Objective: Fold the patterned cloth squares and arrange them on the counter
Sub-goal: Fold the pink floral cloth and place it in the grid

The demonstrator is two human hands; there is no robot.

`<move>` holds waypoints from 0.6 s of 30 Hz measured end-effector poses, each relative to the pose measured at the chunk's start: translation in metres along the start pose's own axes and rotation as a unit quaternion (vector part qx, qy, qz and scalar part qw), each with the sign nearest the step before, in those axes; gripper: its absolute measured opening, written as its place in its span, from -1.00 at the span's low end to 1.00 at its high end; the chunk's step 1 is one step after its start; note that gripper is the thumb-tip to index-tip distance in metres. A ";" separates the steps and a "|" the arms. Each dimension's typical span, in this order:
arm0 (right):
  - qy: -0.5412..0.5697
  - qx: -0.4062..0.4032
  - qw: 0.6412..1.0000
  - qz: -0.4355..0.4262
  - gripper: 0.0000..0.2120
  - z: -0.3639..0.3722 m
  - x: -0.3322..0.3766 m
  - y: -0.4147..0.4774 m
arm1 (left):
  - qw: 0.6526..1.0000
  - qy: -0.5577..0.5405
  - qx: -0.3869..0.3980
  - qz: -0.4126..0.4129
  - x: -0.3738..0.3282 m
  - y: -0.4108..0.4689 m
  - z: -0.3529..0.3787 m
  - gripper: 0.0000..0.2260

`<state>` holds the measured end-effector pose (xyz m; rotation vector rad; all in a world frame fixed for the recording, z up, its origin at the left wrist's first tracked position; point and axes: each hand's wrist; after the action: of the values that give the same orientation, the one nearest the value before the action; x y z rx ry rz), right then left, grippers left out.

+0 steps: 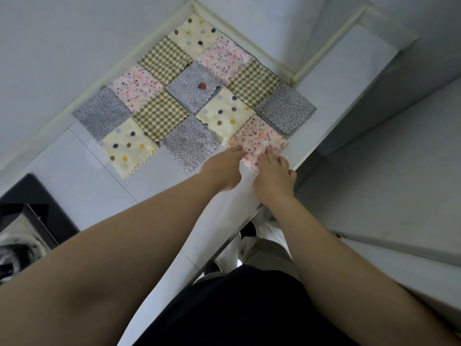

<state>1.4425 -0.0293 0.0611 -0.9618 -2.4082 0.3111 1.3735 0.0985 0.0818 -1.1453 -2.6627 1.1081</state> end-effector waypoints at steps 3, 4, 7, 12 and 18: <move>0.001 0.001 1.000 0.007 -0.37 0.001 -0.001 0.002 | 1.000 -0.009 0.013 0.002 -0.001 -0.002 -0.004 -0.25; -0.001 0.000 1.000 0.007 -0.37 0.002 -0.001 0.001 | 1.000 -0.012 0.017 0.003 -0.001 -0.004 -0.004 -0.25; -0.005 -0.001 1.000 0.018 -0.36 0.003 -0.002 -0.002 | 0.999 -0.026 0.028 0.009 0.003 -0.010 -0.002 -0.25; -0.009 0.006 1.000 0.025 -0.38 0.002 0.003 -0.004 | 0.998 -0.048 0.033 -0.006 0.006 -0.022 0.005 -0.27; 0.019 -0.030 0.999 0.023 -0.44 0.001 0.011 -0.009 | 0.994 -0.100 -0.015 -0.034 0.017 -0.038 0.008 -0.38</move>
<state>1.4302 -0.0284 0.0682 -1.0418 -2.3760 0.2375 1.3355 0.0866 0.0955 -0.9872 -2.8508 1.2366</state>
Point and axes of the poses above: each hand's wrist, its own y-axis towards the middle knuckle, its own z-axis out of the palm, x = y × z, and after that the axes turned 13 degrees about -z, right-handed
